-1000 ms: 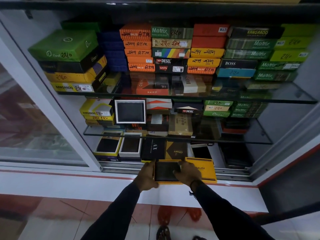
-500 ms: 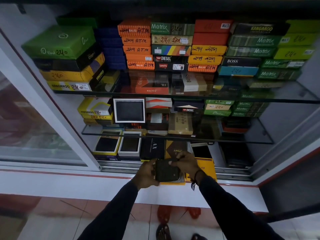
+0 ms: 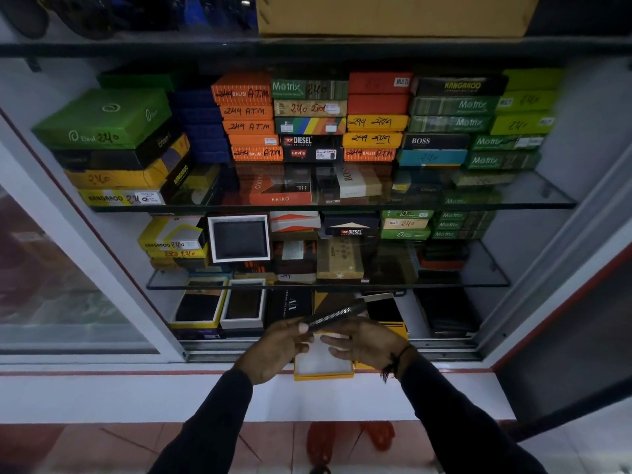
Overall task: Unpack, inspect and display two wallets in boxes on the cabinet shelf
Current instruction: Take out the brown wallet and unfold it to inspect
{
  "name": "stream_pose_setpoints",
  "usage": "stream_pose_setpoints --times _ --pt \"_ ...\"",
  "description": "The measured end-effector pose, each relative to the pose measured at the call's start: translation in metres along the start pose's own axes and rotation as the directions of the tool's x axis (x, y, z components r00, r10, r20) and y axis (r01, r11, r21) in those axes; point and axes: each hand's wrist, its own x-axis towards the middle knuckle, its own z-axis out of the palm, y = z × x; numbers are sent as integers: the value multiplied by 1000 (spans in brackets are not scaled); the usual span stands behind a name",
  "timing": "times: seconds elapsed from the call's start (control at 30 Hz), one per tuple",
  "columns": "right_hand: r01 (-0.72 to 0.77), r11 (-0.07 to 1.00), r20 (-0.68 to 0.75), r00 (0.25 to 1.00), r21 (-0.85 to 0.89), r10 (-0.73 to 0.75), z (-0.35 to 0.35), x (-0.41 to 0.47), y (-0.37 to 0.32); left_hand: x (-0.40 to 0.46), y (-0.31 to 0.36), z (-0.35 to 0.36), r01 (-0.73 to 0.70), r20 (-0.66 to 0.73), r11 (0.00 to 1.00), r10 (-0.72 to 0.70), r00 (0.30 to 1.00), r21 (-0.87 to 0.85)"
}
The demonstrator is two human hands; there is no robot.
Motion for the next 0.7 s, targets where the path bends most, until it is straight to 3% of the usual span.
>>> stream_pose_setpoints --times 0.17,0.23,0.47,0.6,0.7 --pt "75 995 -47 996 -61 -77 2 -3 3 2 -2 1 25 71 997 -20 997 -74" --pt "114 985 -107 986 -131 -128 -5 -5 2 1 0 1 18 43 1000 -17 999 -14" --pt "166 905 -251 927 -393 -279 -24 -31 -30 -6 -12 -25 -34 -261 969 100 960 246" --pt "210 877 -252 906 -432 -341 4 -32 -31 7 -19 -10 -77 -453 959 198 869 273" --pt "223 859 -248 897 -461 -366 31 -22 -15 20 -23 5 -91 -518 958 225 825 271"
